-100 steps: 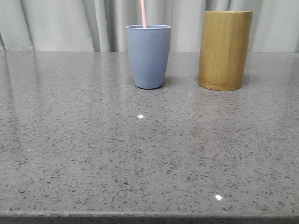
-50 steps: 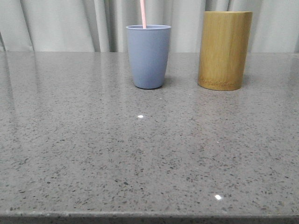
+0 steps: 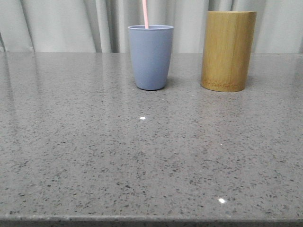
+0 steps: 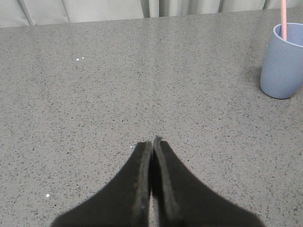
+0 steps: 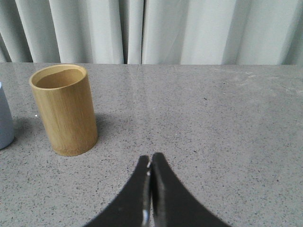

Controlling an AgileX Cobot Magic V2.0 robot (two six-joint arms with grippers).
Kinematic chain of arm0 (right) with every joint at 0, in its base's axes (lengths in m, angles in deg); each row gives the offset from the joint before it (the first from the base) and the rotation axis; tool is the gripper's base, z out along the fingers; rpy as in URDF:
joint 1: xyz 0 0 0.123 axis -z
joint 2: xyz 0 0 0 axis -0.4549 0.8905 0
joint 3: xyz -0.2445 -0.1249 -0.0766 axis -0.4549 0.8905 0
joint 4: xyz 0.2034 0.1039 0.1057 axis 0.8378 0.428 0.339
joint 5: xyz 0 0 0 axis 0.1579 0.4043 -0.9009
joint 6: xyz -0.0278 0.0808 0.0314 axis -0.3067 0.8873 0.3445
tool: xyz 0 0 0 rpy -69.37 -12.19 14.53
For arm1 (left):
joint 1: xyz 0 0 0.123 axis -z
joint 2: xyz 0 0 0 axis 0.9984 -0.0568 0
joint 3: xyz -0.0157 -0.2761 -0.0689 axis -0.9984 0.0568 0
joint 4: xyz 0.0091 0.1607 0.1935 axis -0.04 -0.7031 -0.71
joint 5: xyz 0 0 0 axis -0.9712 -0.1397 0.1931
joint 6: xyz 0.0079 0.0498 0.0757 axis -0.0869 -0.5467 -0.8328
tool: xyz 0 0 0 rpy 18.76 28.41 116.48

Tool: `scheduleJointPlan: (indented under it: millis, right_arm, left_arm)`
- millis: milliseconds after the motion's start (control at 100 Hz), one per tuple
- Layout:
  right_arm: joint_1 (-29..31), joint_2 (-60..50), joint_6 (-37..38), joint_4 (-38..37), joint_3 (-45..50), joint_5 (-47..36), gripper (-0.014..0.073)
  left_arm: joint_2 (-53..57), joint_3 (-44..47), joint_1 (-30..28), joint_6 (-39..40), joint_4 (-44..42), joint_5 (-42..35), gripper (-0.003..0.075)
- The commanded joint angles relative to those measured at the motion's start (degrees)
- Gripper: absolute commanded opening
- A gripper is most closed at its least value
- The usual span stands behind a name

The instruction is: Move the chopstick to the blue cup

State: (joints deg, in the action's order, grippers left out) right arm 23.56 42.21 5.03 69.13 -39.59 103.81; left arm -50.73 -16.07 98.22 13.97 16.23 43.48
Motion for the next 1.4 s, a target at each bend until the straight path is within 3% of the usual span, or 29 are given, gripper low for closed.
scheduleJointPlan:
  millis: [0,820,1090,1390]
  right_arm:
    - [0.29,0.33,0.05,-0.54,-1.34,-4.64,-0.0102]
    - [0.29,0.33,0.05,-0.54,-1.34,-4.64,-0.0105]
    - [0.29,0.33,0.05,-0.54,-1.34,-4.64,-0.0105]
    - [0.29,0.33,0.05,-0.54,-1.34,-4.64,-0.0105]
  left_arm:
    - [-0.3,-1.41,-0.11,0.67,0.57,-4.5,-0.0019]
    - [2.45,1.21,-0.11,0.67,0.57,-5.46,-0.0019]
    - [9.37,13.16,-3.58,0.67,0.57,-20.27,-0.0019]
    - [20.64,28.56,-6.36,0.67,0.57,-29.37,-0.0019]
